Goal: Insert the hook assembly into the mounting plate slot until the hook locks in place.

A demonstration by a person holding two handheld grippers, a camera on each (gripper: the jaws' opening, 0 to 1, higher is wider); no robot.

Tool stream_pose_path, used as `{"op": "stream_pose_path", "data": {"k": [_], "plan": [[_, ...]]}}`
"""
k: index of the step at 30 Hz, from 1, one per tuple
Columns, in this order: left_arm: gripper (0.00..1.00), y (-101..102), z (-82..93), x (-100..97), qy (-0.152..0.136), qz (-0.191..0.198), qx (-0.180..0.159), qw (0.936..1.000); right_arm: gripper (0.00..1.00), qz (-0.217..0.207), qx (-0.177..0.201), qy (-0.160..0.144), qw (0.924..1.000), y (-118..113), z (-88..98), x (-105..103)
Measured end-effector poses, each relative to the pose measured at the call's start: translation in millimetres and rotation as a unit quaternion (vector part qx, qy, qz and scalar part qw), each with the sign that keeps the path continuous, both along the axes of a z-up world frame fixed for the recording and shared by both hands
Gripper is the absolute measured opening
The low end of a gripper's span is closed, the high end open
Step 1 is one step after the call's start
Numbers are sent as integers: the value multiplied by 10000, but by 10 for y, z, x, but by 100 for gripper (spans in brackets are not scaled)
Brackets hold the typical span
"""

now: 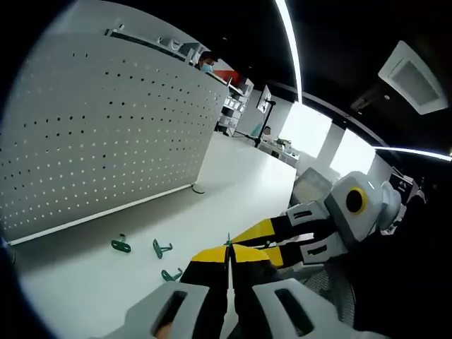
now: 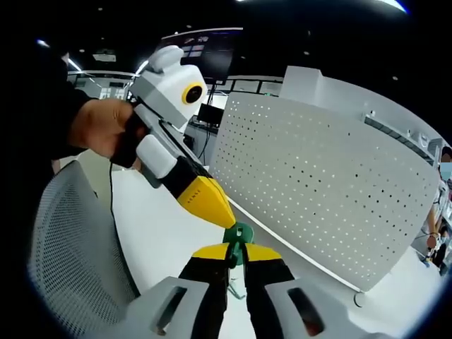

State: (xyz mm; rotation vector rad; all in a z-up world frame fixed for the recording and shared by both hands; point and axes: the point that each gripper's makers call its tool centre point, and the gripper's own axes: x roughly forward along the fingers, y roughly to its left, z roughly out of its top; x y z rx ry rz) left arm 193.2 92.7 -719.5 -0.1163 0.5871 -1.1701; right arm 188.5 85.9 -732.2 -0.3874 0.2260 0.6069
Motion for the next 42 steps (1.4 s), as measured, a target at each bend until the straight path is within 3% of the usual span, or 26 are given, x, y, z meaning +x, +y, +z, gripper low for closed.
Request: {"op": "stream_pose_path", "data": {"k": [13, 23, 27, 31, 33, 40, 42], "plan": [[1, -6, 13, -9, 104, 39, -119, 9999, 1, -73, 105, 42, 9999, -17, 15, 5], [3, -31, 55, -47, -143, -157, -234, 9995, 1, -142, 146, 112, 9997, -48, 20, 28], [12, -6, 51, -35, -371, -174, -196, 9990, 1, -198, 173, 123, 9996, -75, 31, 34], [14, 42, -92, -6, -860, -289, 224, 9956, 1, -232, 229, 133, 9994, -82, 56, 32], [15, 24, -124, -14, -1034, -344, 250, 9937, 1, -231, 250, 151, 9993, -72, 67, 29], [12, -31, -163, -24, -1786, -523, 525, 9811, 1, -221, 390, 264, 9986, -31, 80, 9], [8, -53, -164, -47, -1833, -552, 520, 9801, 1, -234, 413, 306, 9984, -30, 76, 5]]}}
